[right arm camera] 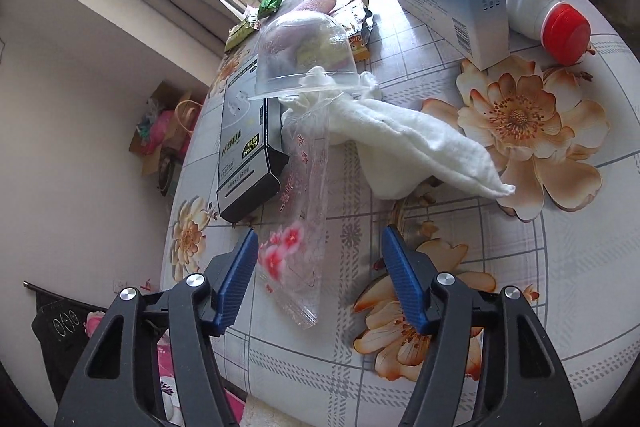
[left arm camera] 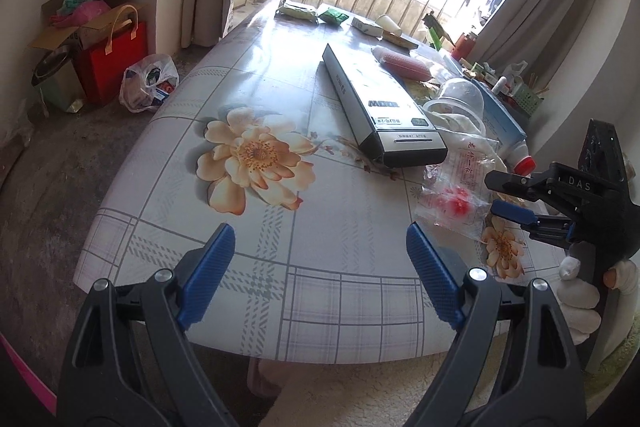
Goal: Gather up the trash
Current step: 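Close the right tool on the clear plastic bag with red print, then pull the clear plastic bag off the table with the right tool toward the left tool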
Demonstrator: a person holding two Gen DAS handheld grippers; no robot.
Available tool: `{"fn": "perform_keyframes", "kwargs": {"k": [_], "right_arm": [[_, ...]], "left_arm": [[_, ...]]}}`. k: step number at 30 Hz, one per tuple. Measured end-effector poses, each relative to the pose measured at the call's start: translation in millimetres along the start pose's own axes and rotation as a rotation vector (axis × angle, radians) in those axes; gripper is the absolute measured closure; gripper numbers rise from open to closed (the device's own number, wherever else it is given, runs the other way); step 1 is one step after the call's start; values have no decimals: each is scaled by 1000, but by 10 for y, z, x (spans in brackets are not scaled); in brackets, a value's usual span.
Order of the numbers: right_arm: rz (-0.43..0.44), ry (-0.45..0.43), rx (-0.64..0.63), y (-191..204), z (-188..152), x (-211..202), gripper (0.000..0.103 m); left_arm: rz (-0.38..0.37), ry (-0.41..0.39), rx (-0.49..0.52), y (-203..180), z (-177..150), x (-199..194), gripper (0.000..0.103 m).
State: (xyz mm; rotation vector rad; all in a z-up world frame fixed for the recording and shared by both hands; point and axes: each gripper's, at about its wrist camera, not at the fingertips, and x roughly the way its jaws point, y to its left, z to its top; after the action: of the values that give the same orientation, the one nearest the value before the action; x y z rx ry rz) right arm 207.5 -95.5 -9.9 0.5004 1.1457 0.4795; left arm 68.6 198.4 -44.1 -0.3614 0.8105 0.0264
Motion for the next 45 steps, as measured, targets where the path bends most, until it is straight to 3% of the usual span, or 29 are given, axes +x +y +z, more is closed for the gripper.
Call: {"fn": "perform_keyframes", "kwargs": {"k": [12,19,31,45], "right_arm": [[-53,10,23,41,-40,87,67],[-20,18,55,4,-35,120,91],[69,54,95,-207,-175,-75,95],[135,174,28,-324,-515,-141,96]], "left_arm": [[-24,8,-13,83,-62,-41,20],[-7,5,-14,184,-83,-104,20],[-17,9,38,-70,-87,-141,20],[-30,55,76,-303,-89,1,20]]}}
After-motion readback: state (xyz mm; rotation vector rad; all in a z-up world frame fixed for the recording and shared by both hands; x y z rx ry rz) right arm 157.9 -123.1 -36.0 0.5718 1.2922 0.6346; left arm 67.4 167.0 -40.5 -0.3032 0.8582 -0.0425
